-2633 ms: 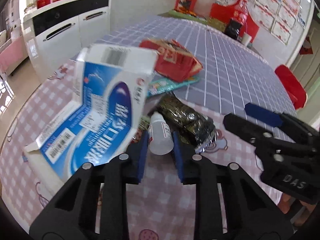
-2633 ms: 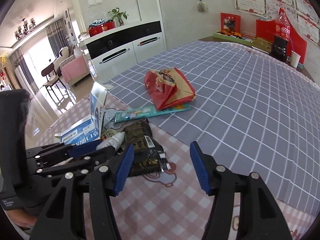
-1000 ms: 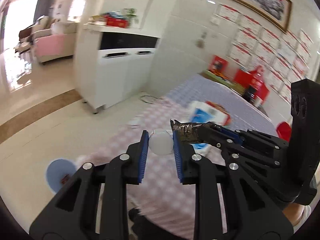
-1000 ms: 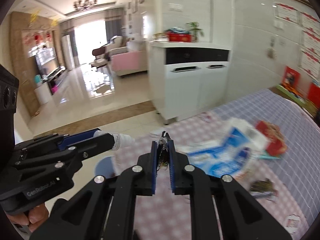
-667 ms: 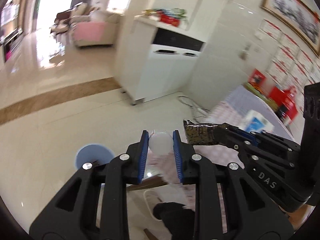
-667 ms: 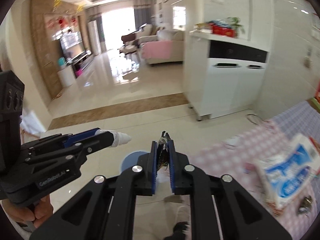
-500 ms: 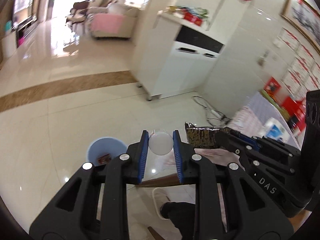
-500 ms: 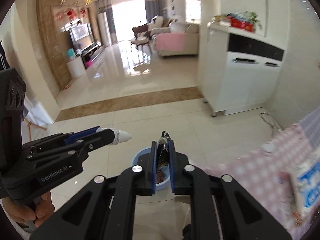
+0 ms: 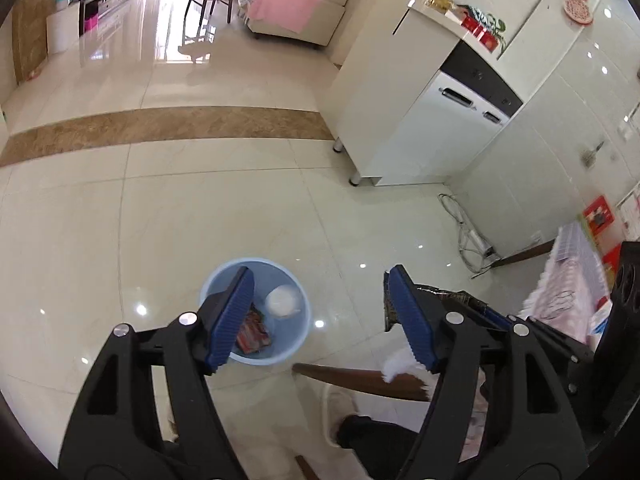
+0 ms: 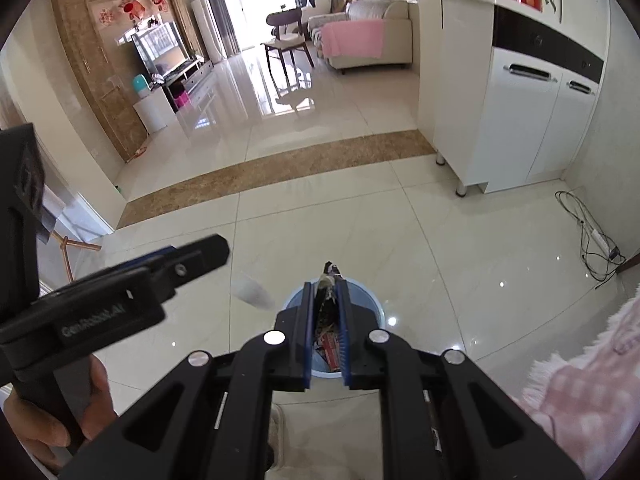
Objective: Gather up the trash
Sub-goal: 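Carry both items over the blue bin and open the right tool, then open the left tool to drop the white bottle into the blue bin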
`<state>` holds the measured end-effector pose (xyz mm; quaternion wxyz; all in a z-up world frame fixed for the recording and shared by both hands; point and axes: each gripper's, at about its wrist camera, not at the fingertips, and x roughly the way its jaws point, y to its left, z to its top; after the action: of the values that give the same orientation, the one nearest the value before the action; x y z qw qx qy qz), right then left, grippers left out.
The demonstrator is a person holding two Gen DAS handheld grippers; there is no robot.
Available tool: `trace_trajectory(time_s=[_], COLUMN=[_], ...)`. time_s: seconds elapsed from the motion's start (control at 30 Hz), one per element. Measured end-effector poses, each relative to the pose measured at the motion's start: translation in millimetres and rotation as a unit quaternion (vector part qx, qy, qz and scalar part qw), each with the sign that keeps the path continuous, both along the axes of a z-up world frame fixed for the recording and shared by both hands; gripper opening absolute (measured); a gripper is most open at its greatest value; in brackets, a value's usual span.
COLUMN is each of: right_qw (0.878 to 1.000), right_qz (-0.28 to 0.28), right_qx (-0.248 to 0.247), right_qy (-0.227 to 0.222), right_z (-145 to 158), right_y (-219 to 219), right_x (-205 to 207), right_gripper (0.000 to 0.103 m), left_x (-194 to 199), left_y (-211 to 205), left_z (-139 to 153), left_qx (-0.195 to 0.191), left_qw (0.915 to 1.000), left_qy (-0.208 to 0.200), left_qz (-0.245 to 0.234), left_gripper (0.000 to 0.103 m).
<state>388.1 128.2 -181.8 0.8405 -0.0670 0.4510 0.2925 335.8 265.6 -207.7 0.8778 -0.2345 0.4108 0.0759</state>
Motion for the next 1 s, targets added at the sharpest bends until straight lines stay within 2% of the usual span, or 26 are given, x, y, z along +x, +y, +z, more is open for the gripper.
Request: trace_trajectory(time_s=[0.33, 0.67, 0.87, 0.93, 0.97, 1.0], right_qw=[1.000, 0.999, 0.999, 0.999, 0.998, 0.998], right_qz=[0.013, 0.034, 0.032, 0.023, 0.018, 0.011], right_qx=[-0.007, -0.004, 0.030, 0.046, 0.052, 0.057], right_qy=[0.024, 0.009, -0.004, -0.015, -0.024, -0.032], right_z=[-30, -25, -21, -18, -15, -13], right_y=[20, 49, 59, 58, 56, 54], right_x=[5, 12, 18, 19, 19, 20], right_gripper=[0.011, 0.011, 0.012, 0.020, 0.033, 0.037], left_x=[-2, -16, -23, -24, -26, -27], left_y=[11, 37, 45, 45, 46, 45], left_z=[-26, -22, -16, -13, -11, -9], left_qx=[0.003, 0.025, 0.031, 0.031, 0.032, 0.035], left_qw=[0.9991, 0.9967, 0.9960, 0.9960, 0.9961, 0.9960], left_qy=[0.036, 0.045, 0.041, 0.038, 0.036, 0.033], left_qz=[0.022, 0.063, 0.073, 0.074, 0.074, 0.075], left_gripper=[0.069, 0.069, 0.071, 0.071, 0.072, 0.073])
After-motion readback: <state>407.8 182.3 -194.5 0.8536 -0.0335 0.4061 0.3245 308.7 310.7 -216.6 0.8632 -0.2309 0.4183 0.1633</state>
